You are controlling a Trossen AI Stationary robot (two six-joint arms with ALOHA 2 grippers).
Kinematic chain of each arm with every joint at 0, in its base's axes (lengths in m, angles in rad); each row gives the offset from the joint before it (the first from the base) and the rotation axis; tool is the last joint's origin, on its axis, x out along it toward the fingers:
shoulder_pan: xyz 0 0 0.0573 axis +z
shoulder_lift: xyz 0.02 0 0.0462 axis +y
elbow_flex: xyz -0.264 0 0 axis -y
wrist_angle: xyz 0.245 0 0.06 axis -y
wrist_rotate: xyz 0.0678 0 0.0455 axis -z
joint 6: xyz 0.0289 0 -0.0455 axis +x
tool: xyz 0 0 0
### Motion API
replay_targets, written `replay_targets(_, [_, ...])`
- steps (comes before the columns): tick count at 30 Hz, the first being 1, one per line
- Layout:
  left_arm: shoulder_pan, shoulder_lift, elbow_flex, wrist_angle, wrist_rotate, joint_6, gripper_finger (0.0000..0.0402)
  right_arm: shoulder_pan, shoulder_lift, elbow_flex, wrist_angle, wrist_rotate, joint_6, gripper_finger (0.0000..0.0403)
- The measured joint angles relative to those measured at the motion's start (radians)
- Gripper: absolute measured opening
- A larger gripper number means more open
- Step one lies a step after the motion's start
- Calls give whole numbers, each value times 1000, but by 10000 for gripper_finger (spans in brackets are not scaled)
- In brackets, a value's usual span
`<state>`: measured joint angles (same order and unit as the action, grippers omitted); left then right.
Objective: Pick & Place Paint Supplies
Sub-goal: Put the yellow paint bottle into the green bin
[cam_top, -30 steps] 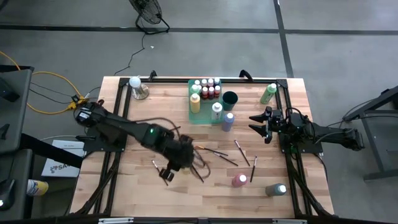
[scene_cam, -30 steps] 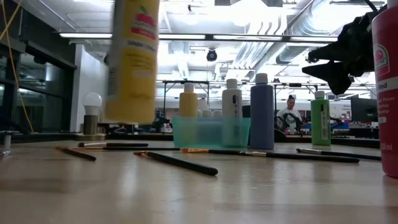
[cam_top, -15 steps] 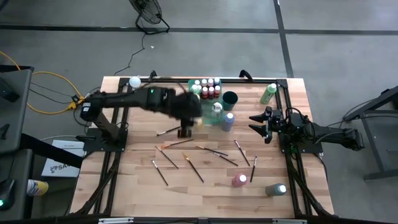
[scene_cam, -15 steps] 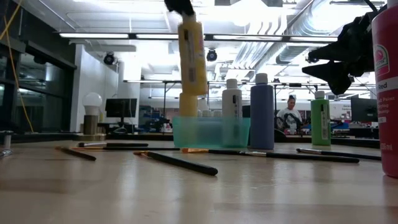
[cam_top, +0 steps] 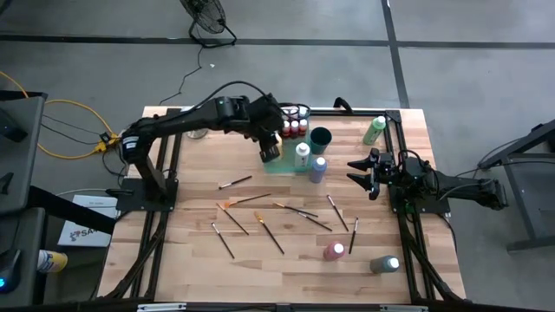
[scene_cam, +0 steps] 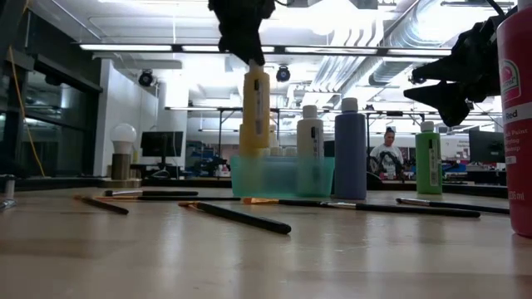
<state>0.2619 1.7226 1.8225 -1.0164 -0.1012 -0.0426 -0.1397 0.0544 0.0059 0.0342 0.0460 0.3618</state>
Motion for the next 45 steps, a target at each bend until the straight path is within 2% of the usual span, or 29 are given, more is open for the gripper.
replay_targets(16, [7,118,-1,-18,8,-43,116,0,1,0,1,0,0,223])
replay_targets(26, [7,115,-31,-18,-20,-93,116,0,1,0,0,0,0,223])
replay_targets(32, [7,117,-93,20,-9,-98,116,0,1,0,0,0,0,223])
replay_targets(41, [8,114,-101,19,7,-96,116,0,1,0,0,0,0,223])
replay_targets(45, [7,114,-102,9,10,-94,150,0,1,0,0,0,0,223])
